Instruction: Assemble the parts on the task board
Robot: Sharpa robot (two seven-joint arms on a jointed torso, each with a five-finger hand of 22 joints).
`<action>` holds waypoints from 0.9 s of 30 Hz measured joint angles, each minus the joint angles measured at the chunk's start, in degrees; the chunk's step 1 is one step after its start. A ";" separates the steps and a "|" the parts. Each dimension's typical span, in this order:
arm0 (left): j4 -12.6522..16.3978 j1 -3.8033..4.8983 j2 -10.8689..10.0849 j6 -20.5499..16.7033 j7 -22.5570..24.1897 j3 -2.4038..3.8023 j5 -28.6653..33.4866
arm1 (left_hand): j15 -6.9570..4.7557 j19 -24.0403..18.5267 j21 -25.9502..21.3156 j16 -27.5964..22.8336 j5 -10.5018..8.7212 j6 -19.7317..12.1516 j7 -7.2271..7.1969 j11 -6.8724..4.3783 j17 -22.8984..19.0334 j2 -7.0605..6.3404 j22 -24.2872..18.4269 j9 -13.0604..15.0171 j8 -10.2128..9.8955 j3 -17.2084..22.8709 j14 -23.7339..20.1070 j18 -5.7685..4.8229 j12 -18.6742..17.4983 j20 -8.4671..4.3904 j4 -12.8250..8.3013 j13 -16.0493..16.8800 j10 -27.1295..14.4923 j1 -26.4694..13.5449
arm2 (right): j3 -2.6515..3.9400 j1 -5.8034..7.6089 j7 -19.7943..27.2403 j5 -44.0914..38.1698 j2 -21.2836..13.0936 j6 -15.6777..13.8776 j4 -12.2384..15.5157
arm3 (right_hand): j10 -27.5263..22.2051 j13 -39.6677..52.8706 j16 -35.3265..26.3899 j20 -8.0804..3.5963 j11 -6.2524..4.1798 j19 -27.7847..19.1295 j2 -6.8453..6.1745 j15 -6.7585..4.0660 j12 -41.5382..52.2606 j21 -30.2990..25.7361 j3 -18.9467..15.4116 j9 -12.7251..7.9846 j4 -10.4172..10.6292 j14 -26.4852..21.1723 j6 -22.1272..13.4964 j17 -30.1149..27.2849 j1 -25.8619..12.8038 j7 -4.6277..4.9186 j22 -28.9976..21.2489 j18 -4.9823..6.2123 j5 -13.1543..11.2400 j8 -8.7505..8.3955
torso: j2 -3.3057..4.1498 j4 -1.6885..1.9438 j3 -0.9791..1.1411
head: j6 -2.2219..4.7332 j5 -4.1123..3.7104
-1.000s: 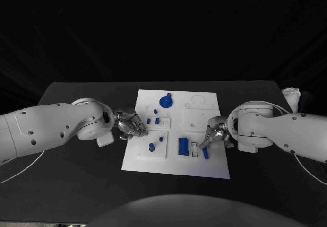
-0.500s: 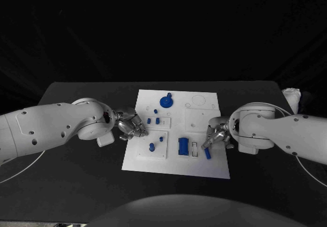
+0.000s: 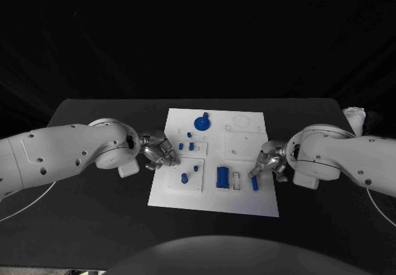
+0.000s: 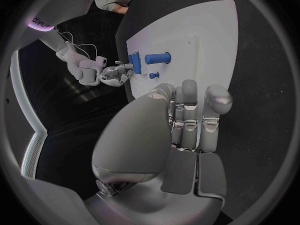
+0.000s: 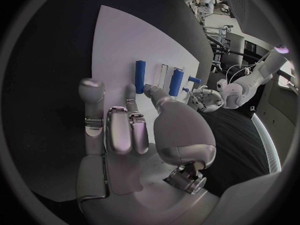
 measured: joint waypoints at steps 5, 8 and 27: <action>-0.03 0.00 0.21 -0.03 0.00 0.00 -0.02 | 0.00 0.00 0.00 0.00 0.00 0.00 0.00 0.00 -0.01 0.00 0.00 0.00 0.00 0.00 0.00 0.00 0.00 0.00 0.00 0.00 0.00 0.00 | -0.20 0.57 -0.71 3.97 -0.30 -0.77 -0.53 | -0.10 0.00 0.00 0.00 0.11 0.00 0.85 0.01 0.00 0.00 0.02 -0.01 -0.02 0.00 -0.54 0.00 0.91 0.08 0.00 0.00 -0.39 0.04 | 0.00 0.00 -0.01 | 0.00 -0.18; -0.04 0.00 0.21 -0.05 0.01 0.00 -0.03 | 0.00 0.00 0.00 0.00 0.00 0.00 0.00 0.00 -0.05 0.00 0.00 0.00 0.00 0.00 0.00 0.00 0.00 0.00 0.00 0.00 0.00 0.00 | -0.26 0.72 -1.18 5.60 -0.35 -1.15 -0.57 | -0.11 0.00 0.00 0.00 0.11 0.00 1.14 0.01 0.00 0.00 0.07 -0.01 -0.06 0.00 -0.84 0.00 0.65 -0.22 0.00 0.00 -0.40 -0.03 | 0.00 0.00 0.00 | 0.00 -0.13; -0.29 0.00 0.32 -0.05 0.03 0.00 -0.05 | 0.19 -0.21 -0.33 0.00 0.00 0.00 0.00 0.00 -0.04 0.00 -0.01 0.00 0.00 0.00 -0.19 0.00 0.00 0.21 0.00 0.00 0.00 0.00 | -0.35 2.98 -2.22 9.80 -0.39 -2.00 1.41 | -0.10 0.00 0.00 0.01 0.10 0.00 1.17 0.00 0.00 0.00 0.51 0.25 -0.15 0.00 -1.51 0.08 0.59 -1.03 -0.02 0.01 -1.17 0.09 | 0.00 -0.04 -0.01 | 0.00 -0.57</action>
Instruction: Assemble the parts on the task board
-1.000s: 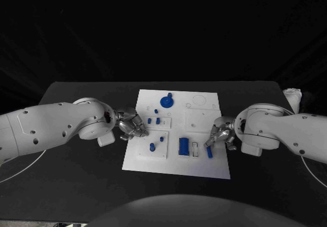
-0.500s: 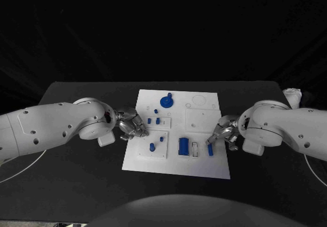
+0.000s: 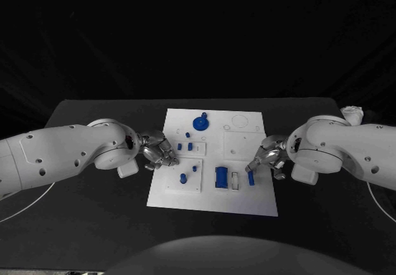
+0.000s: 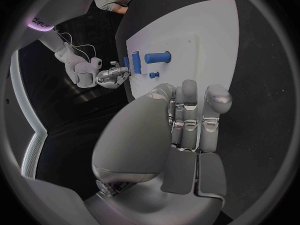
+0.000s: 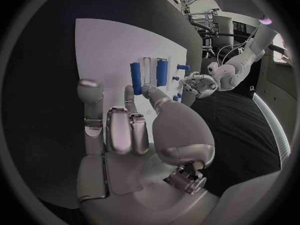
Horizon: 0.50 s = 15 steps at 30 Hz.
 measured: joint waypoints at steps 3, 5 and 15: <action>-0.04 0.00 0.03 0.03 0.00 0.00 0.00 | 0.00 0.00 -0.18 0.00 0.00 0.00 0.00 0.00 0.00 0.00 0.00 0.00 0.00 0.00 0.00 -0.01 0.00 0.00 0.00 -0.03 0.00 0.00 | 0.00 0.11 -0.05 0.23 0.35 -0.03 0.17 | 0.00 0.02 0.00 0.00 0.00 0.00 0.14 0.00 0.00 0.00 0.00 0.00 0.00 0.00 -0.01 0.05 -0.14 0.01 0.00 0.00 -0.06 -0.01 | 0.00 0.00 0.00 | 0.00 -0.27; -0.04 0.00 -0.06 0.05 0.00 0.00 0.00 | 0.00 -0.21 -0.43 0.00 0.00 0.00 0.00 0.00 -0.03 0.00 0.00 0.00 0.00 0.13 0.00 0.00 0.00 -0.21 -0.13 -0.05 0.00 0.00 | 0.00 0.18 -0.08 0.43 0.70 -0.04 0.24 | 0.00 0.05 0.00 0.00 0.00 0.00 0.23 0.00 0.00 0.00 0.00 0.01 0.00 0.00 -0.03 0.05 -0.23 0.03 0.00 0.00 -0.07 -0.01 | 0.00 0.02 0.00 | 0.00 -0.42; 0.00 0.02 -0.52 0.10 -0.13 0.01 -0.02 | 0.00 -0.21 -0.43 0.00 0.00 0.00 0.00 0.00 -0.05 0.00 -0.01 0.00 0.00 0.15 0.00 0.00 0.00 -0.21 -0.15 -0.05 0.00 0.00 | -0.01 0.29 -0.22 1.29 2.10 -0.22 0.01 | 0.00 0.04 0.00 0.00 0.00 0.00 0.28 0.00 0.00 0.22 0.01 0.12 -0.01 0.00 -0.09 0.12 -0.29 0.15 -0.01 0.00 -0.44 -0.07 | 0.00 0.08 -0.01 | 0.00 -0.69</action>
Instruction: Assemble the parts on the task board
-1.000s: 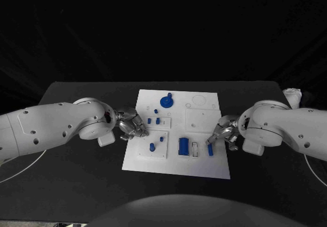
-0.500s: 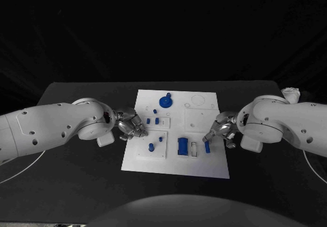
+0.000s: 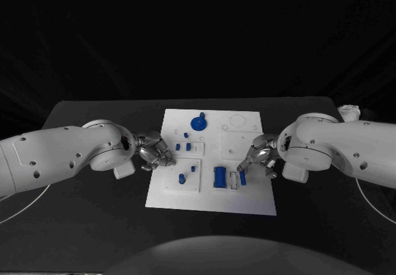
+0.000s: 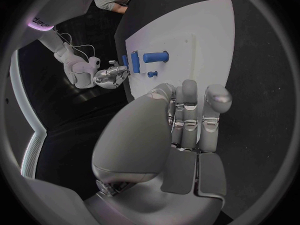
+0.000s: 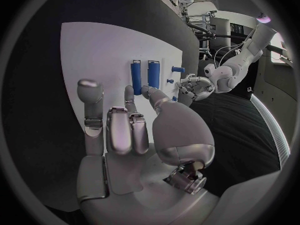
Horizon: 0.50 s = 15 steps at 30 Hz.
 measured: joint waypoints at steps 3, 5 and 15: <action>0.01 0.00 0.00 0.03 -0.02 0.00 -0.03 | 0.00 0.00 0.00 0.00 0.00 0.00 0.00 0.00 0.00 0.00 0.00 0.00 0.00 0.00 0.00 0.00 0.00 0.00 0.00 0.00 0.00 0.00 | 0.00 0.00 -0.07 0.23 0.32 -0.11 -0.10 | 0.00 0.00 0.00 0.00 0.00 0.00 0.00 0.00 0.00 0.26 0.38 0.02 0.05 0.00 -0.05 0.00 0.00 0.10 0.00 0.00 -0.11 0.08 | 0.00 -0.01 -0.01 | 0.00 0.00; 0.01 0.00 0.00 0.04 -0.04 0.00 -0.05 | 0.00 0.00 0.00 0.00 0.00 0.00 0.00 0.00 0.00 0.00 0.00 0.00 0.00 0.00 0.00 0.00 0.00 0.00 0.00 0.00 0.00 0.00 | 0.00 -0.01 -0.12 0.37 0.58 -0.20 -0.16 | 0.00 0.00 0.00 0.00 0.00 0.00 0.30 0.00 0.00 0.26 0.52 0.04 -0.06 0.00 -0.14 0.05 -0.30 0.14 0.00 0.01 -0.44 0.24 | -0.01 -0.02 0.00 | 0.00 0.00; -0.02 0.00 0.12 0.16 -0.06 0.00 -0.13 | 0.00 0.00 0.00 0.00 0.00 0.00 0.00 0.00 0.00 0.00 0.00 0.01 0.00 0.00 -0.41 0.00 0.00 0.00 0.00 0.00 0.00 0.00 | 0.00 -1.04 -0.33 0.75 1.90 -0.55 -0.95 | 0.00 -0.01 0.00 0.00 0.00 0.00 0.37 0.00 0.00 0.26 0.94 0.30 0.02 0.00 -0.43 0.05 -0.70 0.05 -0.01 0.00 -1.09 0.24 | -0.01 -0.05 -0.01 | 0.00 -0.13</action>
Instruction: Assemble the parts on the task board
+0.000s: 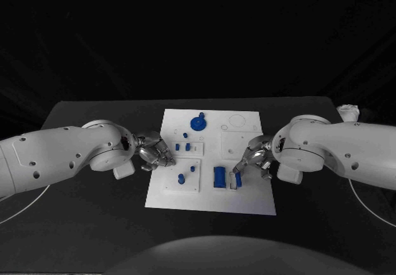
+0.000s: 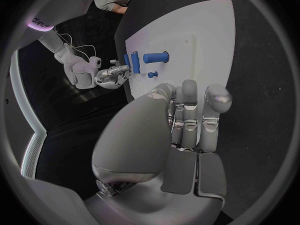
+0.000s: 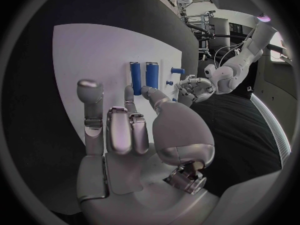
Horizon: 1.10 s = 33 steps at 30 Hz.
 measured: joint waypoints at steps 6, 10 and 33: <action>0.01 0.00 0.01 0.08 -0.01 0.01 -0.04 | 0.00 -0.21 0.00 0.00 0.00 0.00 0.00 0.00 -0.02 0.00 0.00 0.00 0.00 0.00 0.00 0.00 -0.24 0.21 0.00 0.01 0.00 0.00 | -0.02 -0.54 -0.11 0.16 0.54 -0.16 -0.56 | 0.00 0.00 0.00 0.00 0.00 0.00 0.28 0.00 0.00 0.00 0.56 0.00 -0.09 0.00 0.01 -0.14 -0.46 0.00 0.01 0.00 -0.14 0.00 | 0.00 -0.01 0.00 | 0.00 0.03; 0.01 0.00 0.02 0.14 -0.01 0.01 -0.09 | 0.00 -0.21 0.00 0.00 0.00 0.00 0.00 0.00 -0.05 0.00 0.00 0.00 0.00 0.00 0.00 0.00 -0.24 0.20 0.00 0.01 0.00 0.00 | -0.02 -0.67 -0.16 0.24 0.91 -0.23 -0.79 | 0.00 -0.01 0.00 0.00 0.00 0.00 -0.01 0.00 0.00 0.00 1.10 -0.02 -0.49 0.00 0.02 -0.15 -0.75 0.00 0.05 0.00 -0.32 -0.01 | 0.00 0.00 0.01 | 0.00 0.03; 0.10 0.01 -0.13 0.36 -0.07 0.01 -0.28 | 0.00 -0.20 0.00 0.00 0.00 0.00 0.00 0.00 -0.04 -0.25 0.00 0.01 0.01 0.00 0.00 0.00 -0.24 0.20 0.00 0.02 0.00 -0.24 | 0.05 -1.56 -0.28 0.18 1.16 -0.34 -1.11 | 0.00 -0.02 -0.23 0.00 0.00 0.00 0.39 0.00 0.00 -1.60 1.41 0.05 0.42 0.00 -0.93 -0.85 -3.23 -0.31 0.03 0.00 -9.81 -0.16 | 0.00 0.01 0.01 | 0.00 0.48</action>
